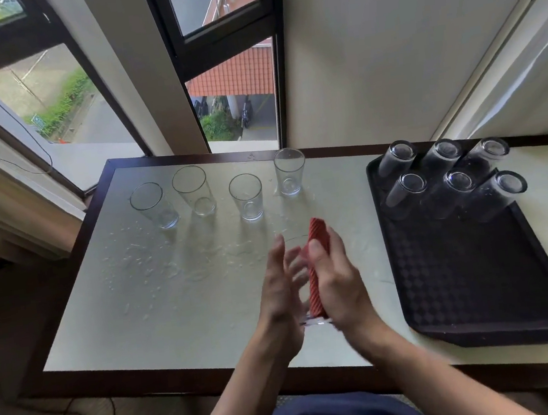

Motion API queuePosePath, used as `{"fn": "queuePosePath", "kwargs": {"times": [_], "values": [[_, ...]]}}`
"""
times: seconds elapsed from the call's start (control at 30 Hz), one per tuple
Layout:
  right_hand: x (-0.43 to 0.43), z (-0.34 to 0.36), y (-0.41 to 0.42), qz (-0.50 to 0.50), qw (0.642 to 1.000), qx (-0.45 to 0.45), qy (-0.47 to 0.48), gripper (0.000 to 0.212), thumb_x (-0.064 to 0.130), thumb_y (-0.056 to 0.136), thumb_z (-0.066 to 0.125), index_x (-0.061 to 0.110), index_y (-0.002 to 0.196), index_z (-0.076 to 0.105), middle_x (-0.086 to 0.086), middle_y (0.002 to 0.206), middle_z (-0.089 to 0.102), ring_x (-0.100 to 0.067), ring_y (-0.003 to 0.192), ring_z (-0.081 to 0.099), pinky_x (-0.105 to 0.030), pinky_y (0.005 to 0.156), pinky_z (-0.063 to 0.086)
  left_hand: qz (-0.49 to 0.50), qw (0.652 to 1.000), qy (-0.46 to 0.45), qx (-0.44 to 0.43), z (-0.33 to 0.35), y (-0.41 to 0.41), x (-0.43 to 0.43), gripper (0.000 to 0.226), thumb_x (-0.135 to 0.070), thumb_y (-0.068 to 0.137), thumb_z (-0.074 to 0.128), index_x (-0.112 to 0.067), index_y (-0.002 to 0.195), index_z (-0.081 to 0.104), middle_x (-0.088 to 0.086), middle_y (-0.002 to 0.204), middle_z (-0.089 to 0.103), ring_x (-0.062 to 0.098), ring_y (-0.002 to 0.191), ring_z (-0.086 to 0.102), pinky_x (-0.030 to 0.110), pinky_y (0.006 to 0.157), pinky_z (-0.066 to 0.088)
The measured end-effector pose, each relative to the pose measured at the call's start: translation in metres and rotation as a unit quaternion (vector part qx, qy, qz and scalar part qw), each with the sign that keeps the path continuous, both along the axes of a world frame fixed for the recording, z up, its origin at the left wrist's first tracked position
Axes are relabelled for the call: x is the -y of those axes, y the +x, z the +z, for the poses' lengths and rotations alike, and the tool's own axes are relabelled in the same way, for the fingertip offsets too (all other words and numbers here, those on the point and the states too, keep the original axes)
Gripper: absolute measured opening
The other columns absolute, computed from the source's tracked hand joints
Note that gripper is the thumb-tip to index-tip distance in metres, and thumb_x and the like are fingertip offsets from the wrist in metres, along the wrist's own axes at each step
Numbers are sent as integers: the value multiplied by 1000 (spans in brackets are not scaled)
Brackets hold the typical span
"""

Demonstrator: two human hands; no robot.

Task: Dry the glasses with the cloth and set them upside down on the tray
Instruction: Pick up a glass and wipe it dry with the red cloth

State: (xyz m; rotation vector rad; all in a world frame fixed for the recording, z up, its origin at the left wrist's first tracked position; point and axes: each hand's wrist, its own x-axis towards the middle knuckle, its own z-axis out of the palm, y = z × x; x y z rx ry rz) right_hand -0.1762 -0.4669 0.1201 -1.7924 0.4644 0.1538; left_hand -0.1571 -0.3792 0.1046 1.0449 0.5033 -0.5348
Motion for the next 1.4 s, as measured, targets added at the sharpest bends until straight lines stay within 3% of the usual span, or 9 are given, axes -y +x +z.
{"fn": "queuePosePath", "kwargs": {"times": [0.1,0.2,0.4,0.67,0.83,0.97,1.13,1.3,1.4], "values": [[-22,7,-33,82,988,33,-127,69,55,96,36,34,156,12,4,156,33,-19,132,49,-29,103,42,0,1000,-23,20,-6,1,-9,59,-72,79,64,-15,87,79,12,83,69,25,77,68,35,74,52],[-18,3,-25,43,997,42,-41,64,69,88,37,43,146,29,2,137,58,-23,110,65,-42,93,53,31,998,-9,50,-7,1,-12,55,-60,91,48,-14,81,77,4,66,69,14,55,66,24,53,52],[3,3,25,-22,999,-3,46,57,74,88,29,33,114,58,0,101,72,-25,95,69,-52,91,53,12,997,30,68,6,-13,2,61,-68,87,52,-18,116,72,9,111,77,21,104,73,37,82,57],[-23,13,-34,68,990,94,-77,69,51,89,34,42,153,9,17,160,20,9,139,26,-3,108,23,55,995,48,68,5,1,-15,81,-72,81,60,1,115,57,20,90,62,26,71,63,30,61,50],[-1,11,20,-18,986,56,155,42,58,91,43,32,123,52,-5,104,71,-28,93,72,-58,88,54,32,996,29,82,15,-3,-4,69,-70,84,44,-17,122,68,13,106,74,25,95,68,38,75,53],[-6,17,13,18,993,96,64,47,56,97,38,31,137,44,6,118,65,-10,104,66,-33,91,52,7,994,35,102,16,-4,-5,73,-74,76,58,-22,125,70,6,125,72,22,122,65,46,99,51],[-28,11,-34,101,972,133,-164,78,61,88,30,29,156,12,8,159,24,-8,142,33,-26,115,32,95,991,52,84,7,4,-13,97,-71,72,69,5,128,51,8,84,59,13,65,63,25,57,53],[-6,3,9,43,997,69,-9,55,68,81,49,40,127,37,-2,114,68,-21,93,71,-48,86,57,65,991,43,106,9,-2,-5,52,-66,82,58,-19,102,69,5,93,75,23,79,70,32,59,56],[3,5,33,2,997,60,46,50,69,88,43,31,119,52,0,99,72,-20,91,71,-51,89,54,22,992,45,118,12,-4,1,48,-54,94,55,-15,121,65,5,113,76,22,110,71,37,82,58]]}}
